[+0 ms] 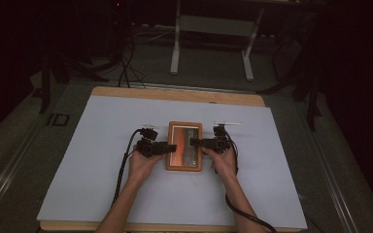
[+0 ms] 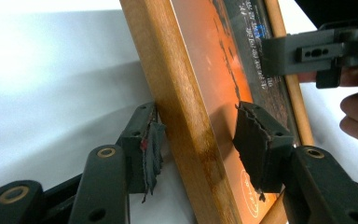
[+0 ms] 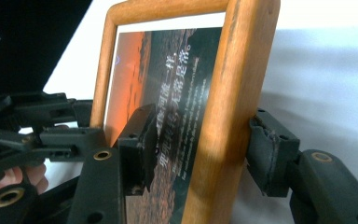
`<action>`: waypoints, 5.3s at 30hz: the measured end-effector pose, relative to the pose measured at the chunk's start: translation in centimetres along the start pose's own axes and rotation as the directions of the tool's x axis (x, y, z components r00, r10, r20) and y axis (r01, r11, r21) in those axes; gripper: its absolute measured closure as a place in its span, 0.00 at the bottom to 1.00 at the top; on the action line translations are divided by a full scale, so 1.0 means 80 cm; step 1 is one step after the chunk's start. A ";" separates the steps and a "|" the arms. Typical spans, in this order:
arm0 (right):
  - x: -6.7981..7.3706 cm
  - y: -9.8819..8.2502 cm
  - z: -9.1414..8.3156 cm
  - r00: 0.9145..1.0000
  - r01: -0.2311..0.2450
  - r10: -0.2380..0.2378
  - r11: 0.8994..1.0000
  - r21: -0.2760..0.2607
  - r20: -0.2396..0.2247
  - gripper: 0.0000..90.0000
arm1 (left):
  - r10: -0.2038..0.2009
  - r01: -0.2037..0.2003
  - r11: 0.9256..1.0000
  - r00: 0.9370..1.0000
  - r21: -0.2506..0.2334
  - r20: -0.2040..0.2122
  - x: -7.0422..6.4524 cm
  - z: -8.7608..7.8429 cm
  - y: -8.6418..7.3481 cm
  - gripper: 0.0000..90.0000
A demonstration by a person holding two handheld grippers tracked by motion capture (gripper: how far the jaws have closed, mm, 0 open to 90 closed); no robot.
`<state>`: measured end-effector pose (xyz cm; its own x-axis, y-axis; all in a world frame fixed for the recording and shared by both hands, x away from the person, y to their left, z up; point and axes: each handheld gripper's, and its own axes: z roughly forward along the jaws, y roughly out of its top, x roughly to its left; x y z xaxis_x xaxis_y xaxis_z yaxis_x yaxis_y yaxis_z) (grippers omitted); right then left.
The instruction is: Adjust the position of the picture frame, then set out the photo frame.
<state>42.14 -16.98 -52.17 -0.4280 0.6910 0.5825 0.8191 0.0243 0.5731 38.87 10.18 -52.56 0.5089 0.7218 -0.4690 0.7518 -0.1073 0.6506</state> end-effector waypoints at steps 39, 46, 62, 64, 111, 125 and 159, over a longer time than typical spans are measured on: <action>0.005 -0.012 -0.027 0.986 0.115 -0.109 0.993 -0.038 0.128 0.58 | 0.113 -0.112 0.993 0.993 0.038 -0.034 -0.008 0.003 0.001 0.44; 0.016 -0.008 -0.037 0.969 0.188 -0.174 0.980 -0.065 0.177 0.57 | 0.129 -0.131 0.991 0.989 -0.020 -0.079 -0.011 -0.016 0.002 0.41; 0.023 -0.005 -0.041 0.922 0.316 -0.291 0.947 -0.064 0.256 0.58 | 0.196 -0.211 0.970 0.973 -0.124 -0.126 -0.021 -0.061 -0.020 0.41; 0.024 -0.002 -0.040 0.916 0.331 -0.304 0.942 -0.064 0.263 0.60 | 0.204 -0.222 0.965 0.970 -0.140 -0.129 -0.022 -0.066 -0.027 0.41; 0.030 0.030 0.006 0.870 0.422 -0.394 0.906 -0.033 0.298 1.00 | 0.247 -0.270 0.950 0.958 -0.158 -0.147 -0.034 -0.079 -0.066 0.41; 0.016 0.032 0.003 0.886 0.377 -0.348 0.925 -0.037 0.307 1.00 | 0.248 -0.272 0.949 0.957 -0.161 -0.150 -0.036 -0.076 -0.067 0.41; -0.013 0.028 0.005 0.908 0.304 -0.283 0.952 -0.022 0.308 1.00 | 0.248 -0.253 0.960 0.967 -0.119 -0.059 -0.084 -0.020 -0.071 0.35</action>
<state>44.56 -17.32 -51.75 -0.5030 0.8432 0.1897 0.6414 0.2171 0.7358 30.47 7.04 -52.14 0.6537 0.7117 -0.2572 0.5430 -0.2044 0.8145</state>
